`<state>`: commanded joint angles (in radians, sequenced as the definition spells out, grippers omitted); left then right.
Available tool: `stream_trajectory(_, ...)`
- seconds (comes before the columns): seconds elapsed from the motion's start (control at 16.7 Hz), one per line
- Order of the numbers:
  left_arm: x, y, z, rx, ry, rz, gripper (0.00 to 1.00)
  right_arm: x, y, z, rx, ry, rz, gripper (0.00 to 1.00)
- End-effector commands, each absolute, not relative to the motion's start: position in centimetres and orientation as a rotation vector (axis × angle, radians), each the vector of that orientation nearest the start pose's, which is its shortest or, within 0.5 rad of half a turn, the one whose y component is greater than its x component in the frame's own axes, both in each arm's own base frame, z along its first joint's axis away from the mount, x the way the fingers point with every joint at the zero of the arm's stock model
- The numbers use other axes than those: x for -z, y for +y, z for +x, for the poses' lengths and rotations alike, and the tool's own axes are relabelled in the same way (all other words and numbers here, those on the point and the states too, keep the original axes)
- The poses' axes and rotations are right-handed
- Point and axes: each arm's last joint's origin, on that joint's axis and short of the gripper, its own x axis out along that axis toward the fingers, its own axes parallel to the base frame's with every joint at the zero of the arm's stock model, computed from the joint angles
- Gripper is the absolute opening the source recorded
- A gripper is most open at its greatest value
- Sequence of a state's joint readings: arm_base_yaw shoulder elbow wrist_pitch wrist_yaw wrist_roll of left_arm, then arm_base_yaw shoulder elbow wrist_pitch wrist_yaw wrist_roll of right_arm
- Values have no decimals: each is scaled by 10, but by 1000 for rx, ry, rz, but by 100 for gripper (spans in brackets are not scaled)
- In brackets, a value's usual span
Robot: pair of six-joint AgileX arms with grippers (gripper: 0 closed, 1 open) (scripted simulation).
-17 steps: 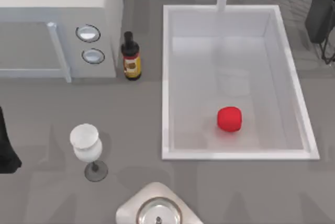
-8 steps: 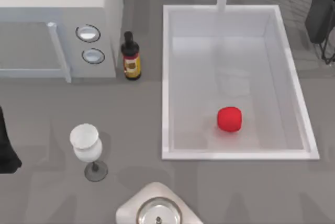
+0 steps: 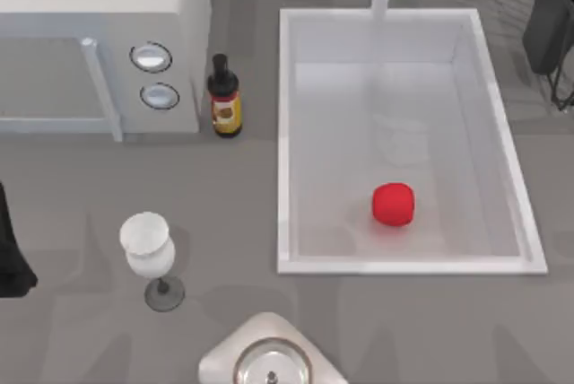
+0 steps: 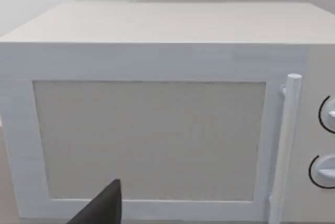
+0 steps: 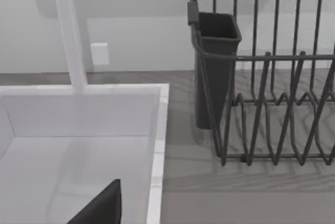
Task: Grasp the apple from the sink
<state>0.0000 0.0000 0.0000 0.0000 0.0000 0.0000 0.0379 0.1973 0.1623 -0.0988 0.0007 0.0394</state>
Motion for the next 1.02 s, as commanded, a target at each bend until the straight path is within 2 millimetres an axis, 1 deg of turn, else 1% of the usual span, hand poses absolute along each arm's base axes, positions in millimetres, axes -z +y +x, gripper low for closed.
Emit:
stream_trajectory(0.18,-160,-1,106,0,0,0,100,-220,9,127,-66,279,68,100)
stream_trajectory(0.3,-160,-1,106,0,0,0,100,-241,16,144,-87,395,90,100)
stream_trajectory(0.42,-160,-1,106,0,0,0,100,-260,25,169,-104,524,109,100)
stream_trajectory(0.6,-160,-1,106,0,0,0,100,-279,46,215,-120,728,127,100)
stream_trajectory(0.72,-160,-1,106,0,0,0,100,-283,64,251,-122,867,130,100)
stream_trajectory(0.78,-160,-1,106,0,0,0,100,-282,75,269,-120,936,128,100)
stream_trajectory(0.9,-160,-1,106,0,0,0,100,-273,97,303,-110,1069,120,100)
stream_trajectory(1.02,-160,-1,106,0,0,0,100,-257,121,334,-94,1194,105,100)
